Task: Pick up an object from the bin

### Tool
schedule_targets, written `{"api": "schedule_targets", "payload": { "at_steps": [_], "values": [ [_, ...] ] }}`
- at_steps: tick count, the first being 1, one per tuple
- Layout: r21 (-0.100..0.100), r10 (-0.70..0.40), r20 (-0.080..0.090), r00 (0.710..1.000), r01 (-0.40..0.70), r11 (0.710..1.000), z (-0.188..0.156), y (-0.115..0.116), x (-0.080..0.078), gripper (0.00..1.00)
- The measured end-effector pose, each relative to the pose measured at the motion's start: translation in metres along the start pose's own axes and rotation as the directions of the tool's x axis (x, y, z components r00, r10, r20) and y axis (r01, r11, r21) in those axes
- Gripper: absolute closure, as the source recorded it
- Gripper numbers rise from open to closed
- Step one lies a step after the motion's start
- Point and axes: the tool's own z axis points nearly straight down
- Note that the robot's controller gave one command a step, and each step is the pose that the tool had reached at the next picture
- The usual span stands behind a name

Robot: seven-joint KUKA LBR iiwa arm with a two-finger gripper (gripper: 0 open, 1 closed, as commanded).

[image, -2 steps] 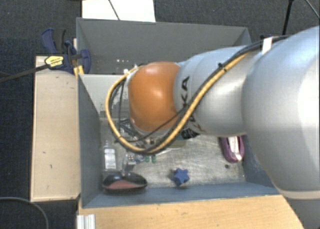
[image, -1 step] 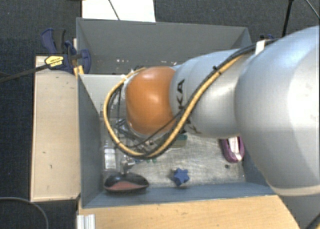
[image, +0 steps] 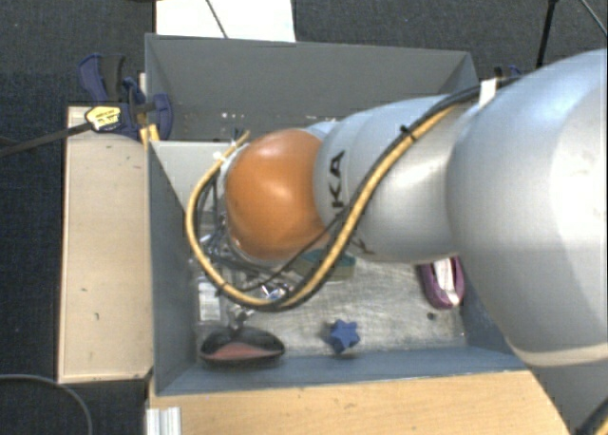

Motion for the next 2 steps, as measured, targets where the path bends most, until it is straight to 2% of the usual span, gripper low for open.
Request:
{"api": "schedule_targets", "payload": {
  "at_steps": [1, 2],
  "values": [
    [-0.003, 0.019, -0.055, 0.998, -0.020, 1.000, 0.026, -0.032, -0.038, 0.00],
    [0.007, 0.174, -0.053, 0.983, -0.174, 0.985, -0.039, -0.067, -0.015, 0.00]
  ]
}}
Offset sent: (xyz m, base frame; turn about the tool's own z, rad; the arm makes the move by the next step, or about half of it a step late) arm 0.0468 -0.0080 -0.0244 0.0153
